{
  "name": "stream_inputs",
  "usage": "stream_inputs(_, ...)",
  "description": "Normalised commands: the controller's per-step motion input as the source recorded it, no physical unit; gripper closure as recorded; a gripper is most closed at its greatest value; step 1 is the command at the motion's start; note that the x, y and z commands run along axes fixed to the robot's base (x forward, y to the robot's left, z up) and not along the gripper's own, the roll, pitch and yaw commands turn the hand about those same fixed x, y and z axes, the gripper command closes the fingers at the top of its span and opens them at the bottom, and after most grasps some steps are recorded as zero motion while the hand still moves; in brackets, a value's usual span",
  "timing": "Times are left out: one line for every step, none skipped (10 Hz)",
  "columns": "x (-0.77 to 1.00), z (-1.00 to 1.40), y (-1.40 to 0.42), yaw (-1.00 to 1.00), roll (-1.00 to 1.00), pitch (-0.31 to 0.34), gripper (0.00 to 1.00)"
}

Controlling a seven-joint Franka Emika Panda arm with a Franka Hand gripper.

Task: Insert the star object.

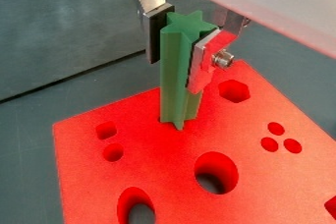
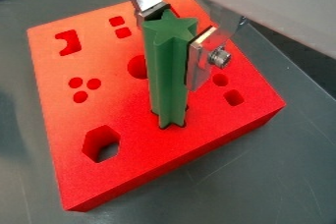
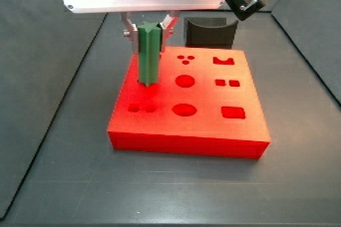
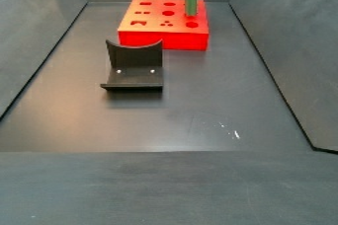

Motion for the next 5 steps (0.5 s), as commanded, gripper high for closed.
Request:
stream_inputs(-0.29, -0.62, 0.13, 0.0, -0.04, 0.277, 1.0)
stream_inputs(-0.13, -0.68, 0.0, 0.0, -0.09, 0.264, 1.0)
stream_inputs(-0.11, -0.77, -0.05, -0.09, -0.08, 0.167, 1.0)
stream_inputs(0.0, -0.11, -0.01, -0.05, 0.0, 0.0, 1.0)
stream_inputs(0.0, 0.0, 0.0, 0.0, 0.0, 0.0, 1.0)
